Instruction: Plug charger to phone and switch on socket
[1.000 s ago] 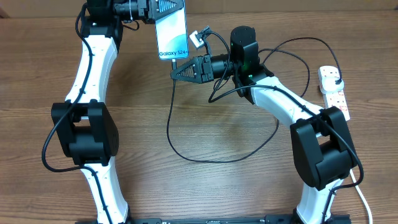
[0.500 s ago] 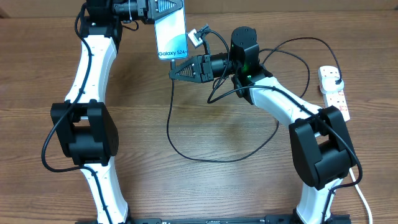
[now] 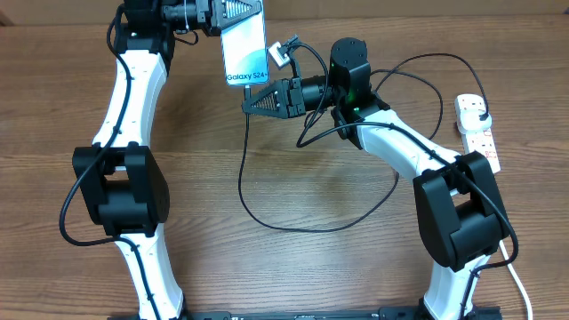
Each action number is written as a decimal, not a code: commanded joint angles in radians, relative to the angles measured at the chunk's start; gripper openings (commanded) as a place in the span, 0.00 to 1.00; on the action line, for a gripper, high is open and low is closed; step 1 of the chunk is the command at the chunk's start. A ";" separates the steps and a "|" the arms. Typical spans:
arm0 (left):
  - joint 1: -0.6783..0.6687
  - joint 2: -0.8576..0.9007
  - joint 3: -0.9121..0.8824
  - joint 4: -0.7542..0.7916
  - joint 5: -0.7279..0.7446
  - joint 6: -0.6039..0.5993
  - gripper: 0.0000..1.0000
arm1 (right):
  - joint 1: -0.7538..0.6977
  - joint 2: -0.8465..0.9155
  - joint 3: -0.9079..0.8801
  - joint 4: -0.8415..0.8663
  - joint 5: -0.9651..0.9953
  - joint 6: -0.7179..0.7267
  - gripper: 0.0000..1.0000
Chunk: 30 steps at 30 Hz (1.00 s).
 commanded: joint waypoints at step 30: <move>0.017 -0.005 0.012 -0.004 0.027 -0.037 0.04 | -0.037 -0.003 0.021 -0.027 0.060 -0.042 0.04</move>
